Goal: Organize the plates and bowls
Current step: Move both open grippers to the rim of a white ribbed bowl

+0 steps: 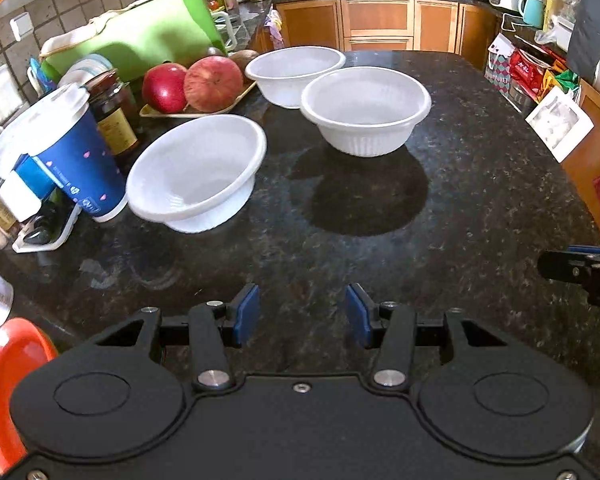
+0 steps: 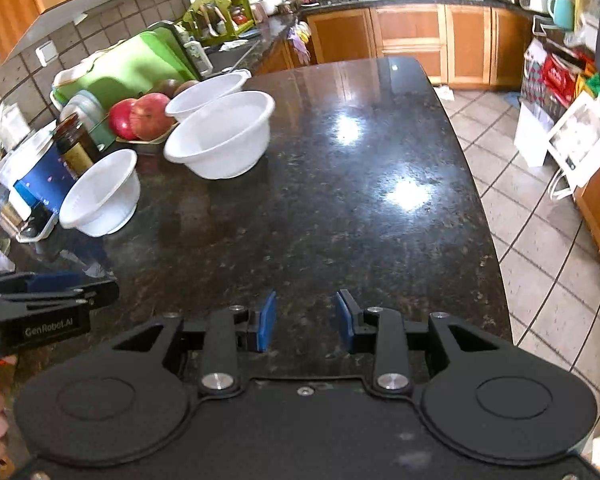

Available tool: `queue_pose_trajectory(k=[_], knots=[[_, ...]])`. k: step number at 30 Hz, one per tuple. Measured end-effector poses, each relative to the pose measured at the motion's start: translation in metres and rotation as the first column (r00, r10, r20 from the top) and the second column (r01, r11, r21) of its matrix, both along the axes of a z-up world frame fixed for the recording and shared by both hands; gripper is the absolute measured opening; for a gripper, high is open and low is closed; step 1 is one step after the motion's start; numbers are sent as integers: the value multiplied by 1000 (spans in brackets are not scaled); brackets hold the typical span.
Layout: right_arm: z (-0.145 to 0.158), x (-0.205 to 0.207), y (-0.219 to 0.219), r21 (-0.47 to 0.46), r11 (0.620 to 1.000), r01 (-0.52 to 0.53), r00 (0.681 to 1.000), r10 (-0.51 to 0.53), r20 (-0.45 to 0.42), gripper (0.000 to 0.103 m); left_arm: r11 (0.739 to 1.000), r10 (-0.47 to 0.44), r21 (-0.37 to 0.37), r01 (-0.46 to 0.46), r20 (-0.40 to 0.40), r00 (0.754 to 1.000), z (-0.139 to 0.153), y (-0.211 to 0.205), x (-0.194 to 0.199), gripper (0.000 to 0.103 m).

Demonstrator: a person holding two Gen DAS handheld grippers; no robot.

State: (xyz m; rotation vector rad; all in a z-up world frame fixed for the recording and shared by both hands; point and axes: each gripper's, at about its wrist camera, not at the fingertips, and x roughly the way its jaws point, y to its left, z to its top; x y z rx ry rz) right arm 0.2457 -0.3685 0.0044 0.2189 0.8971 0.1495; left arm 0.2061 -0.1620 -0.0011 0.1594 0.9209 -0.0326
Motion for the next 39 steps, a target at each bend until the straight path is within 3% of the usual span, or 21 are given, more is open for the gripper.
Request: queue_pose_trajectory(k=[7,13,19,23,26,32,39], knots=[[13,12,-3,-23,1000,4,1000,-4,6,35,999,-8,-34,9,29,1000,14,-5,12,56],[49,31,-5,-24,1000,2,997,0,76,35,998,4,-63,2,99,995,45,-1,31,56],[90,54,-7,-31,997,69,979,-62,194,56,991,10,-134,10,148,989,80,6,53,56],[109,67,-12,-26,986,167,947,-153,281,63,993,27,-116,-3,208,978,93,4,64,61],[113,77,-13,-22,984,174,934,-158,321,64,992,23,-123,5,221,975,93,4,75,62],[101,112,-11,38,993,112,962,-118,248,64,987,13,-158,16,179,984,76,-2,103,62],[68,157,17,-78,997,27,988,-15,154,56,988,16,-155,1,114,993,59,-6,133,61]])
